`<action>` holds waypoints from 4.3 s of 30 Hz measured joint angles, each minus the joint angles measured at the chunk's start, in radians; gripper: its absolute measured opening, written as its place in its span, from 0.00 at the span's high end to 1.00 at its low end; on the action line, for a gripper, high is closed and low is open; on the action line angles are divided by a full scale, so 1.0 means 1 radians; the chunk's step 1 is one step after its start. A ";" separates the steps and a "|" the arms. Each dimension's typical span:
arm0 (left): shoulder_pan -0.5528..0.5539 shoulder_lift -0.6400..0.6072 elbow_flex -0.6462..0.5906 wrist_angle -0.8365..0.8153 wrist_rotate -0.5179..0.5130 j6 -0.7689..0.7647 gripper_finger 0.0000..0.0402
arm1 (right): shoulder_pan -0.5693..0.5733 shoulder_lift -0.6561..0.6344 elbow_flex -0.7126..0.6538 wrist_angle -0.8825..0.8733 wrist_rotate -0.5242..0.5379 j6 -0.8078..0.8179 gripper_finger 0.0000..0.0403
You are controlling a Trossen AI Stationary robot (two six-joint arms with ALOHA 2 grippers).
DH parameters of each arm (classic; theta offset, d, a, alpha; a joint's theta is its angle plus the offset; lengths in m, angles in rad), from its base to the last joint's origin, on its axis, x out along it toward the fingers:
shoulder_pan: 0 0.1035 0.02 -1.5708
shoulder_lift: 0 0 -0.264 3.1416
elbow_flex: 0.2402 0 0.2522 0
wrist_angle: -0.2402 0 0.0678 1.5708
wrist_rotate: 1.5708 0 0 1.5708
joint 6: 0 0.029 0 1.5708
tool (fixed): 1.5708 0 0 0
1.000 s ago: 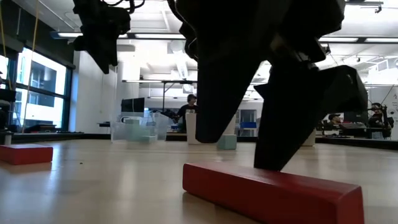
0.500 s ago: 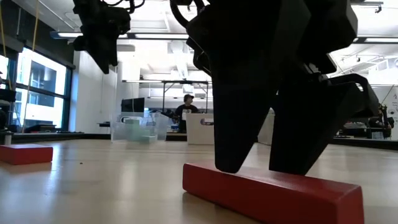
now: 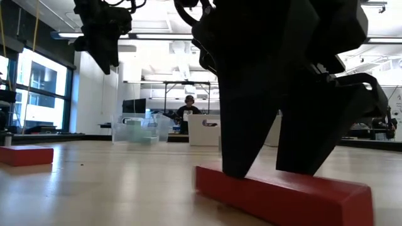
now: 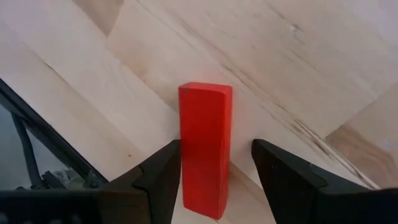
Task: Sort & place blocks by color
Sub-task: Put the red block into the gray bin
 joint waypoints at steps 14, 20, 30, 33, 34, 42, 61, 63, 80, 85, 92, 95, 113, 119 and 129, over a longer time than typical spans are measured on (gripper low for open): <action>0.000 0.000 0.000 0.000 0.000 0.000 0.67 | 0.000 0.008 0.058 -0.080 0.040 0.014 0.65; 0.000 0.000 0.000 0.000 0.000 0.001 0.67 | -0.001 0.012 0.063 -0.103 0.041 0.014 0.66; 0.000 0.000 0.000 0.000 0.001 0.003 0.67 | -0.001 0.020 0.065 -0.124 0.032 -0.028 0.67; 0.000 0.000 0.000 0.000 0.001 0.009 0.67 | -0.002 0.022 0.064 -0.124 0.020 -0.032 0.67; 0.000 0.000 0.000 0.000 0.001 0.012 0.67 | -0.002 0.022 0.064 -0.124 0.018 -0.034 0.67; 0.000 0.000 0.000 0.000 0.001 0.018 0.67 | -0.018 0.023 0.064 -0.135 -0.010 -0.063 0.67; 0.000 0.000 0.000 0.000 0.000 0.019 0.67 | -0.027 0.021 0.063 -0.176 0.023 -0.119 0.82; 0.000 0.000 0.000 0.000 0.000 0.019 0.67 | -0.027 0.021 0.065 -0.176 0.021 -0.136 0.82; 0.000 0.000 0.000 0.000 0.000 0.038 0.67 | -0.076 0.032 0.308 -0.455 0.144 -0.346 0.82; 0.000 0.000 0.000 0.000 0.000 0.038 0.67 | -0.114 0.029 0.379 -0.568 0.187 -0.426 0.82; 0.000 0.000 0.000 -0.001 0.000 0.038 0.67 | -0.184 0.026 0.480 -0.739 0.259 -0.552 0.82; 0.000 0.000 0.000 -0.001 0.000 0.038 0.67 | -0.220 0.026 0.524 -0.817 0.286 -0.610 0.82; 0.000 0.000 0.000 -0.001 0.000 0.088 0.67 | -0.511 -0.003 0.746 -0.968 0.414 -0.916 0.82; 0.000 0.000 0.000 -0.001 0.000 0.098 0.67 | -0.625 -0.047 0.748 -0.969 0.440 -0.981 0.82; 0.000 0.000 0.000 0.000 0.000 0.116 0.67 | -0.808 -0.130 0.748 -0.969 0.526 -1.068 0.82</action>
